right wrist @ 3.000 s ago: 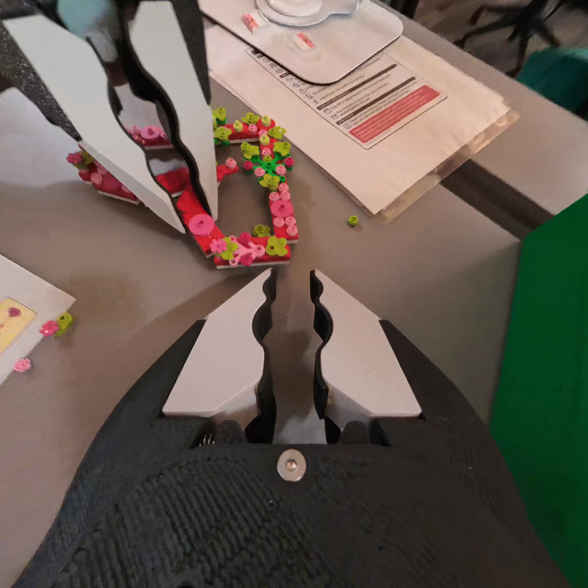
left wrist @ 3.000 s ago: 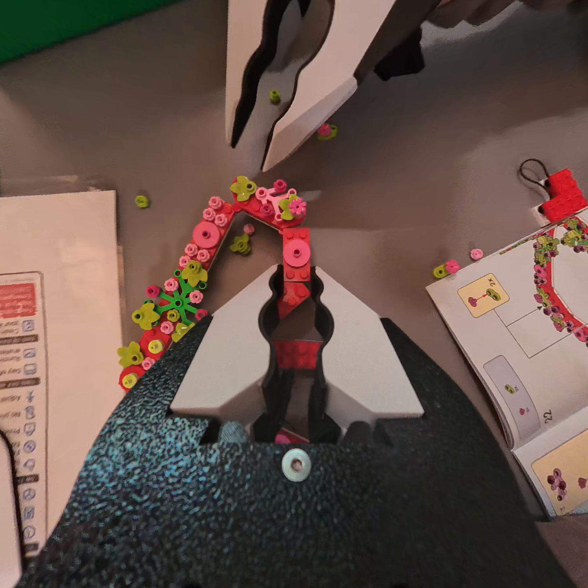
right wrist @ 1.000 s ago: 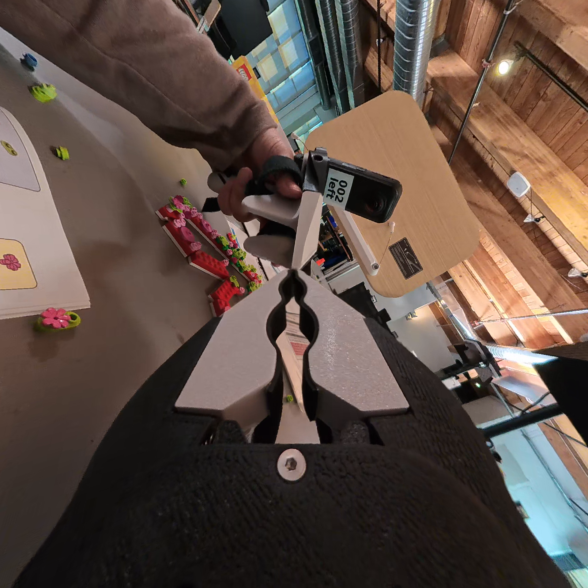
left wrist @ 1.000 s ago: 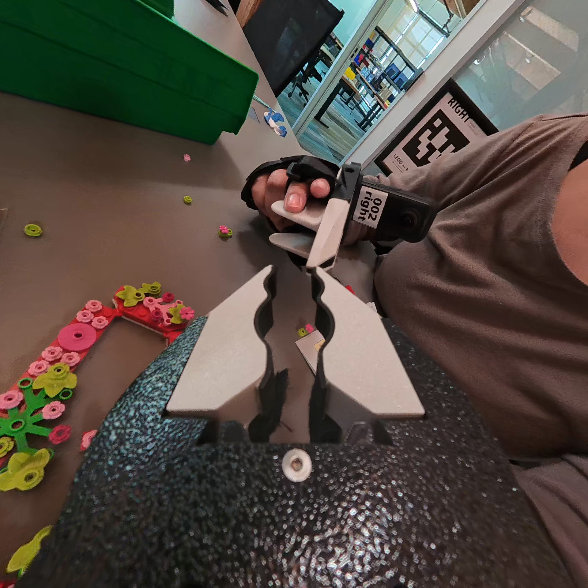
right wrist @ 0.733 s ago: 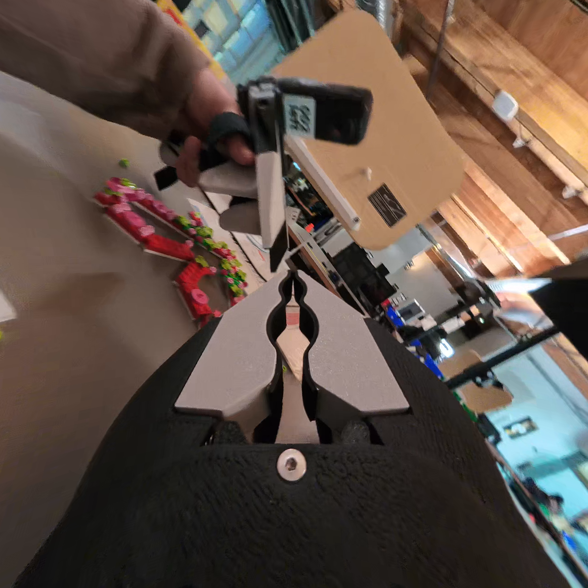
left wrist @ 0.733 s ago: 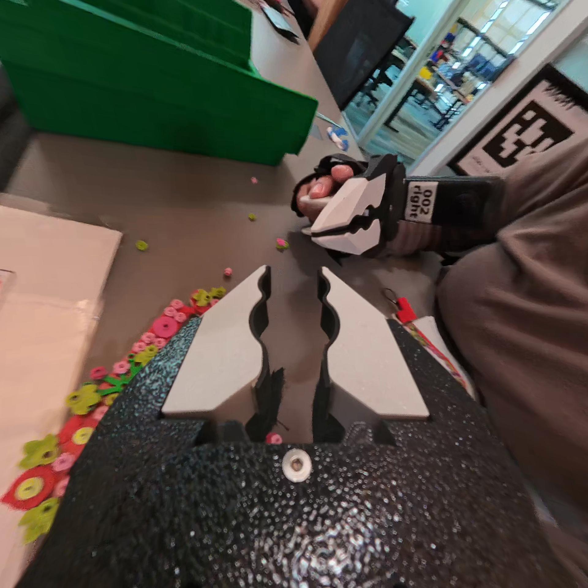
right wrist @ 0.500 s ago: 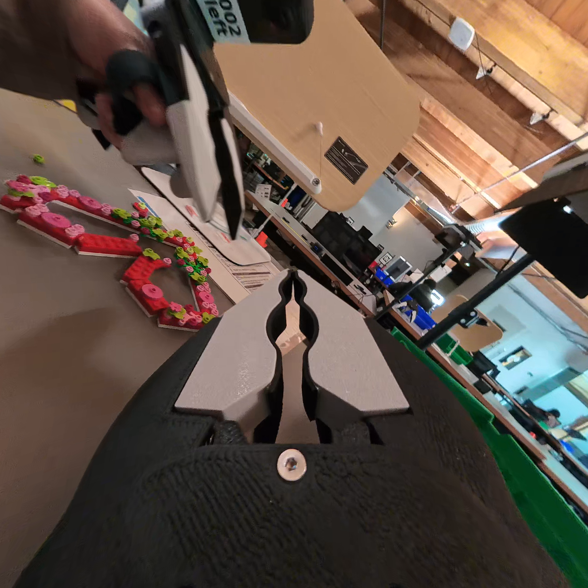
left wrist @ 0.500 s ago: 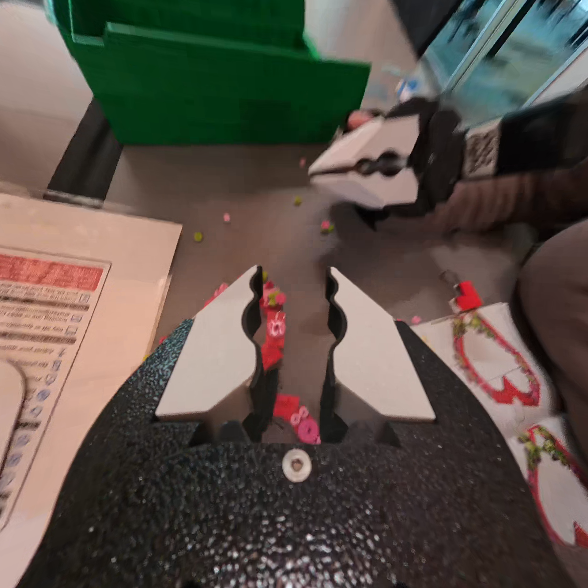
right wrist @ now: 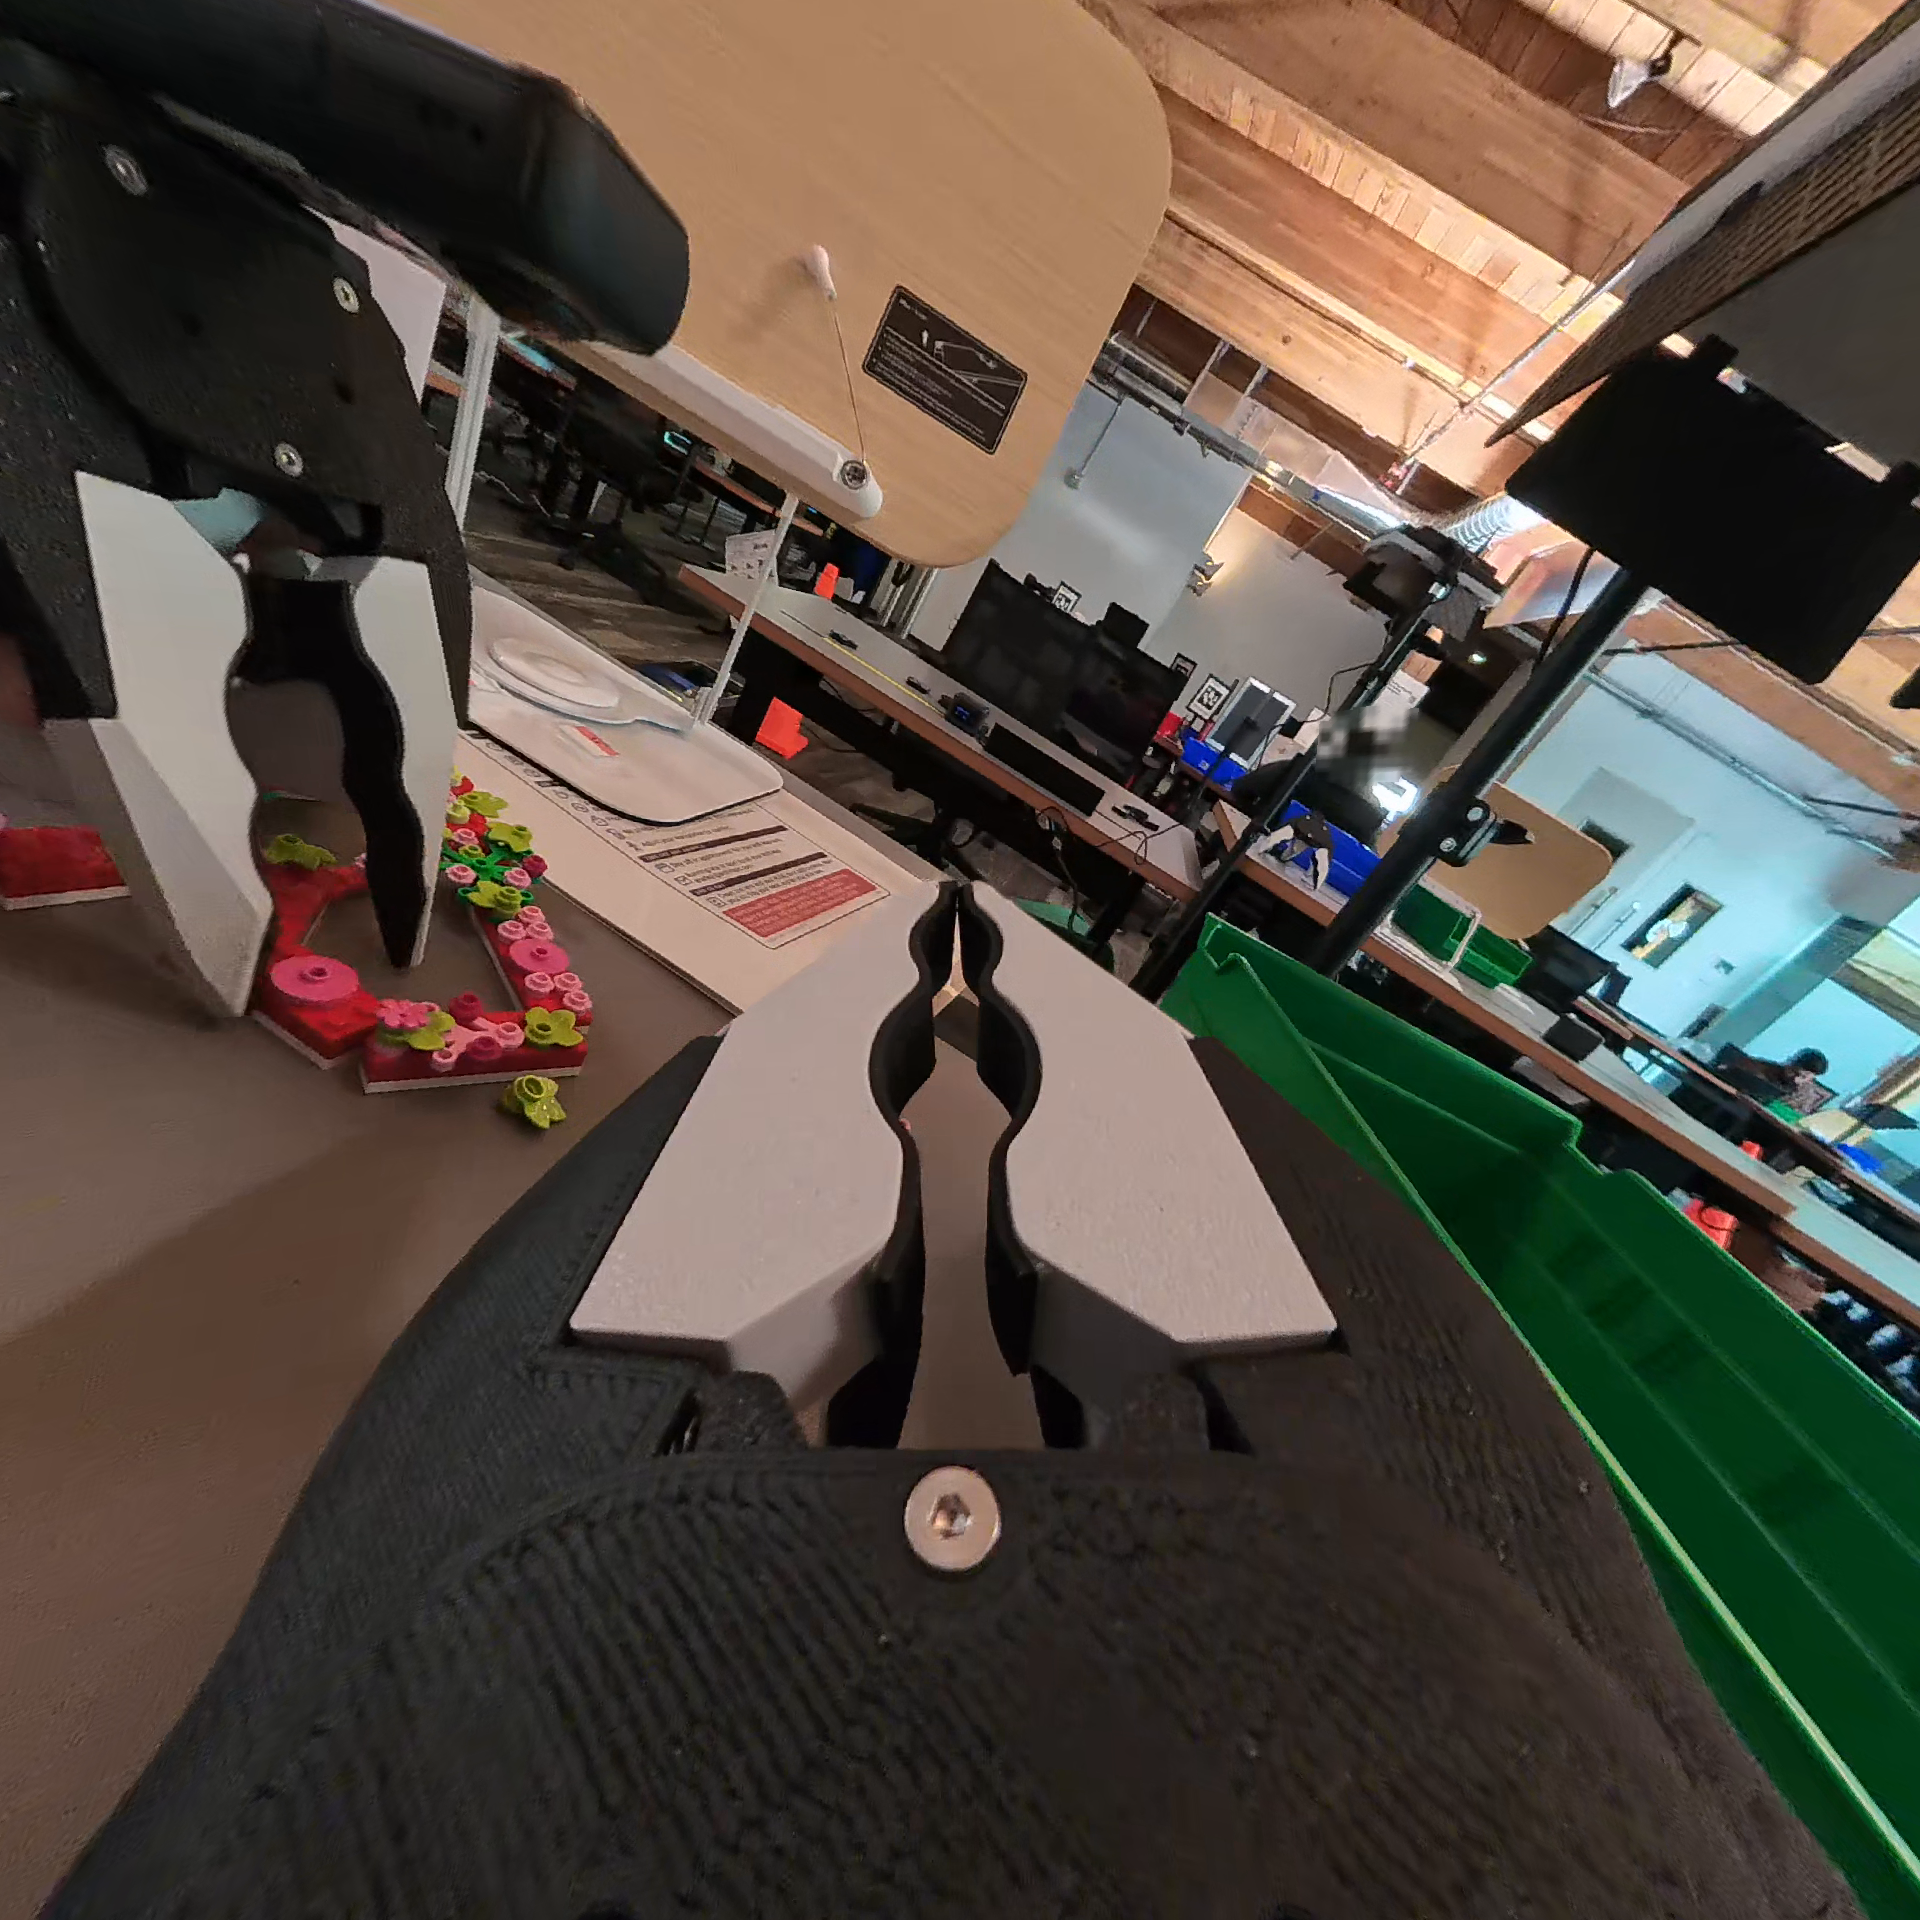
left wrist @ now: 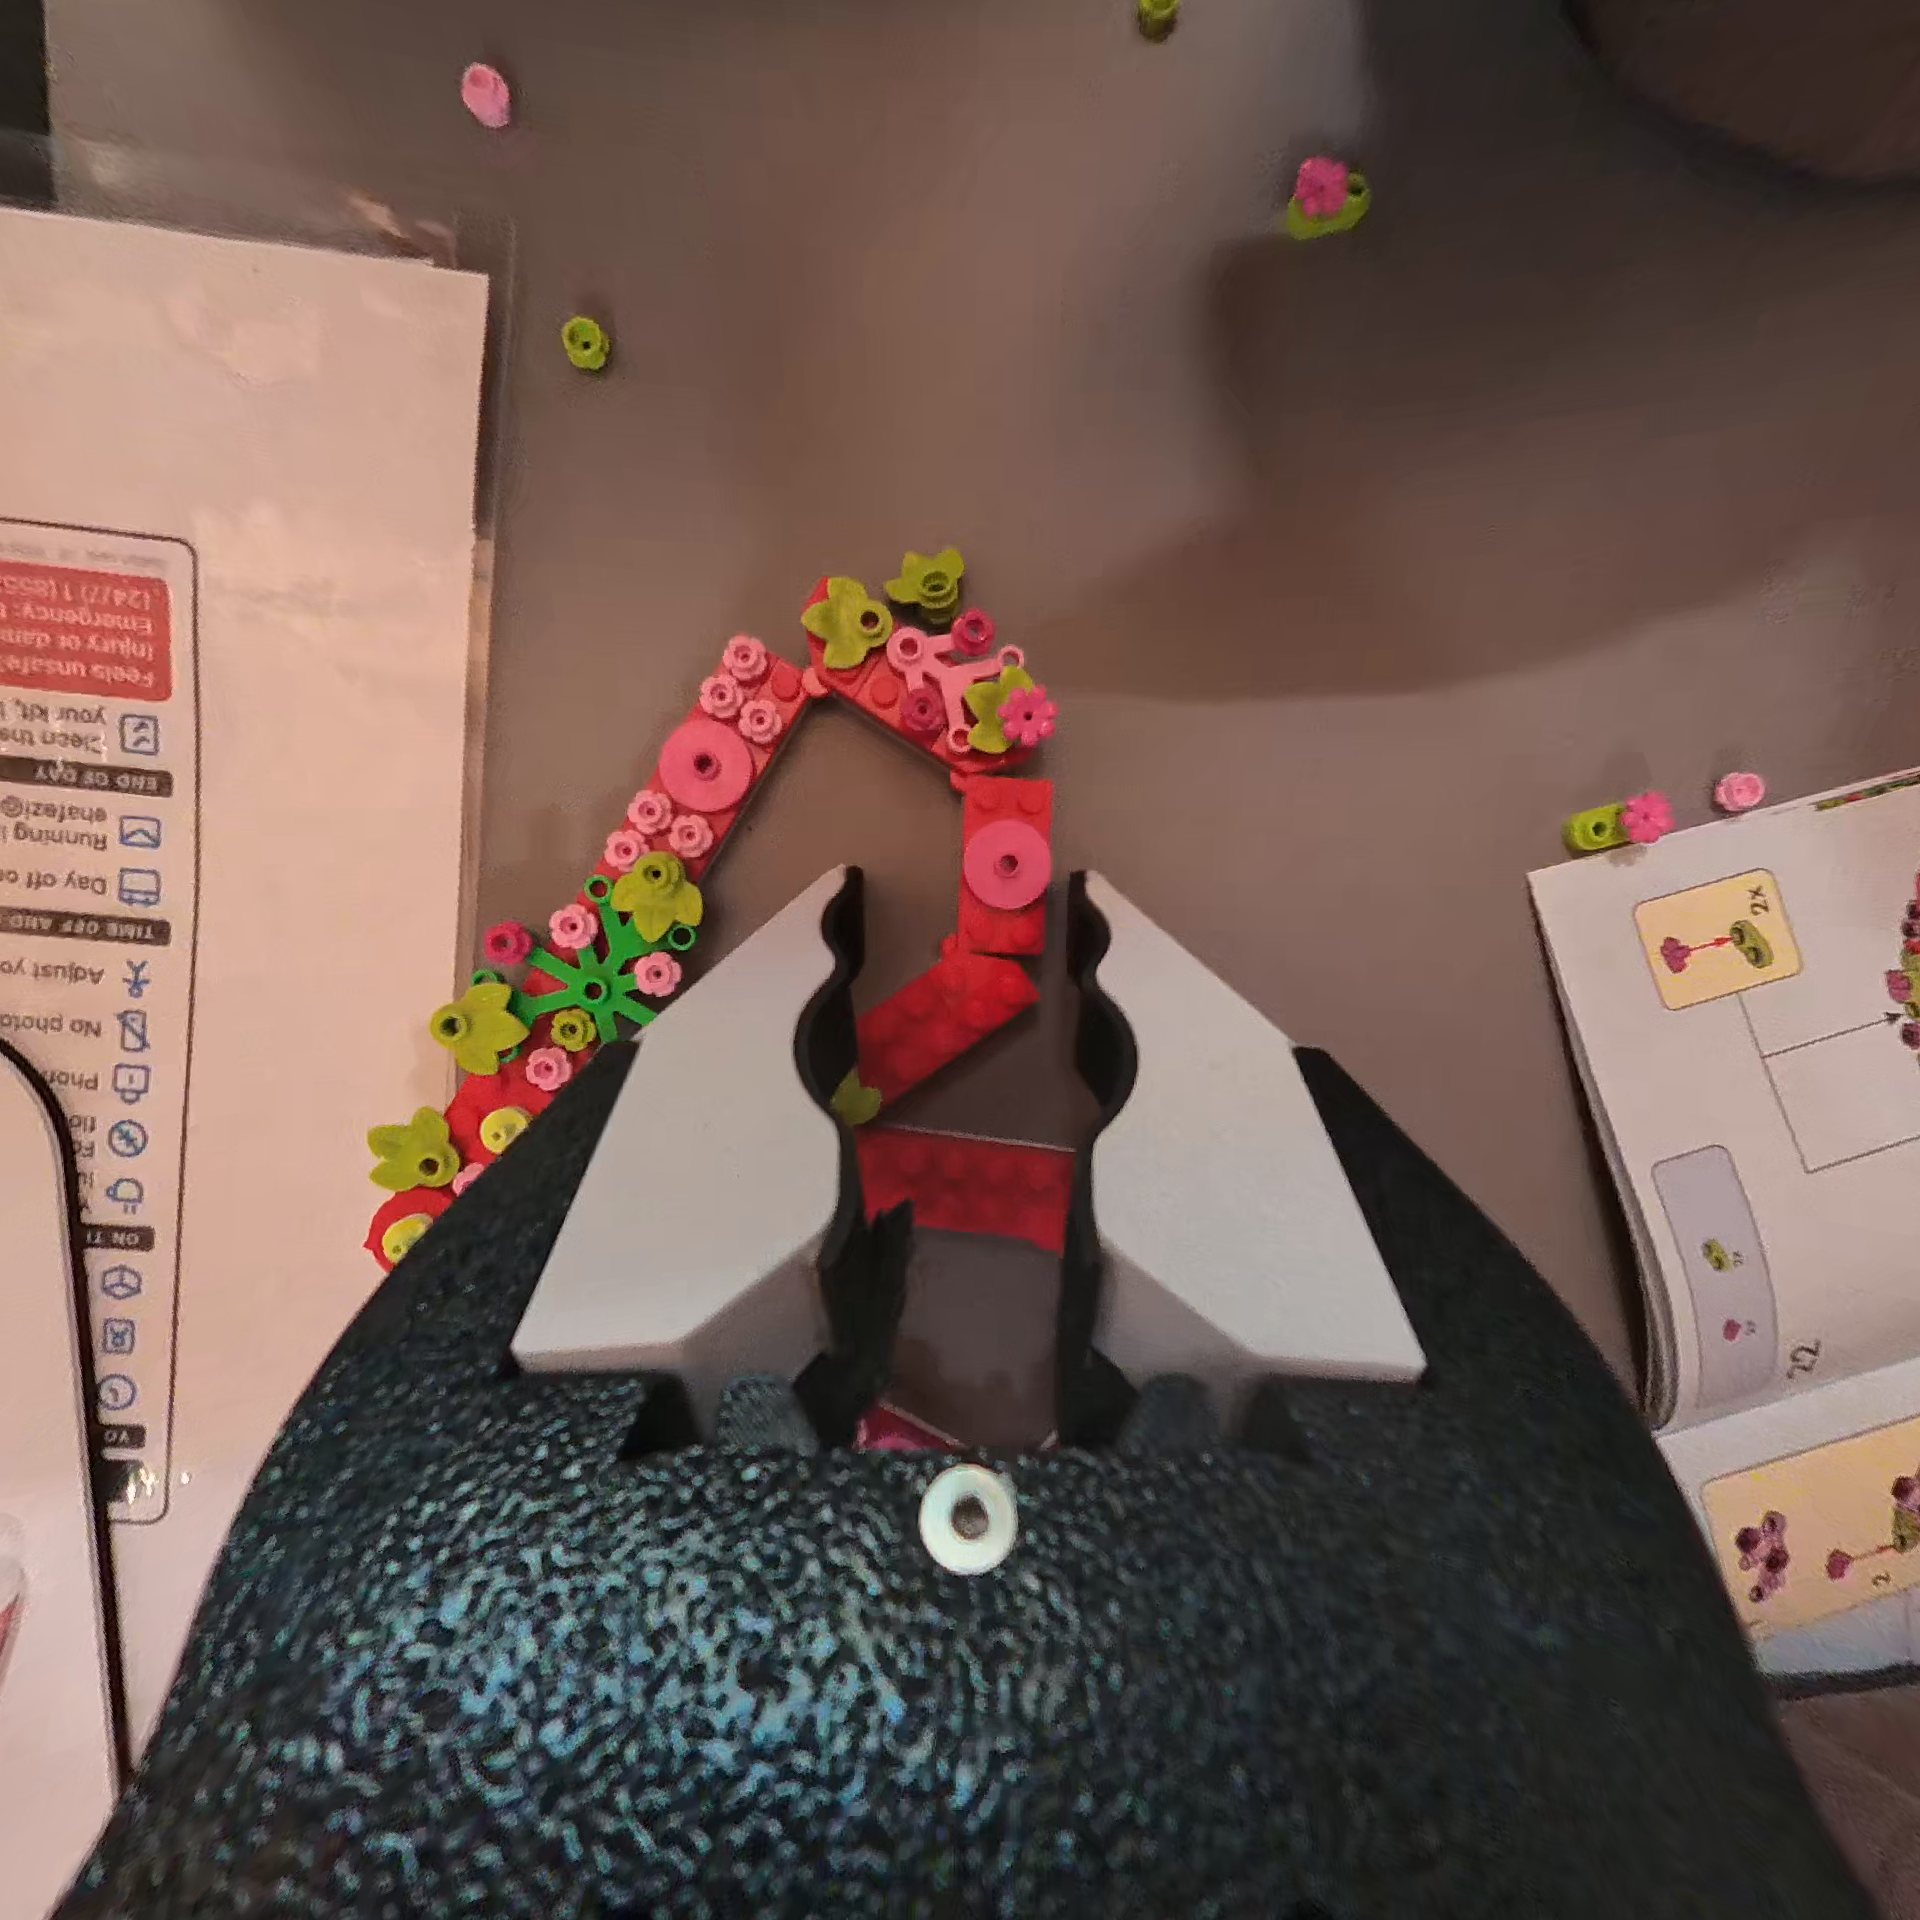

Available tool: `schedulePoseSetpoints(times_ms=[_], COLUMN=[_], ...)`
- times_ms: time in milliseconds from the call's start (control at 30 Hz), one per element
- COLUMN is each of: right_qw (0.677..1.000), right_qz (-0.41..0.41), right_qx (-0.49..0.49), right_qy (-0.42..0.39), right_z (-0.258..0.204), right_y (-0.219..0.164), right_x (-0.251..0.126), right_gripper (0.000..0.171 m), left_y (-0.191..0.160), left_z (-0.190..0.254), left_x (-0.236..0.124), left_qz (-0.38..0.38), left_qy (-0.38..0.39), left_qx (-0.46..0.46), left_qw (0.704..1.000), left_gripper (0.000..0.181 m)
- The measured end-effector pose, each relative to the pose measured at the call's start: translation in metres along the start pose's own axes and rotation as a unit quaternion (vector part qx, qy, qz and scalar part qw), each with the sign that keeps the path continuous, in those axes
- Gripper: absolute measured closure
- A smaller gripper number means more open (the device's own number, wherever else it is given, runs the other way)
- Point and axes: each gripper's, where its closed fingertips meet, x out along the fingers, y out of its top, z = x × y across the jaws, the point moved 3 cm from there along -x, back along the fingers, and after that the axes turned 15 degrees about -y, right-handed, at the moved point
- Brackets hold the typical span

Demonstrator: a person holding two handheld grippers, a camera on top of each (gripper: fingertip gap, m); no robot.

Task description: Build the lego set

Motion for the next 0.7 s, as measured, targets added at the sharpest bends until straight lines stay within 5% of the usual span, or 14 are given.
schedulePoseSetpoints(times_ms=[33, 233, 433, 700], right_qw=[1.000, 0.989, 0.915, 0.896], right_qz=[-0.001, -0.122, -0.352, -0.405], right_qx=[-0.003, -0.008, 0.081, 0.092], right_qy=[0.002, 0.088, 0.181, 0.160], right_z=[-0.001, -0.009, -0.022, -0.026], right_y=[0.000, -0.023, -0.076, -0.100], right_x=[0.000, 0.017, 0.042, 0.061], right_gripper=[0.171, 0.166, 0.151, 0.152], left_y=[0.000, -0.001, -0.002, -0.003], left_z=[0.000, 0.000, 0.000, 0.001], left_x=[0.001, 0.001, 0.001, 0.001], left_qz=[-0.001, -0.005, -0.021, -0.040], left_qy=[0.002, 0.000, 0.012, 0.020], left_qx=[0.001, 0.000, 0.021, 0.043], left_qw=[1.000, 1.000, 0.999, 0.998], left_gripper=[0.143, 0.143, 0.153, 0.159])
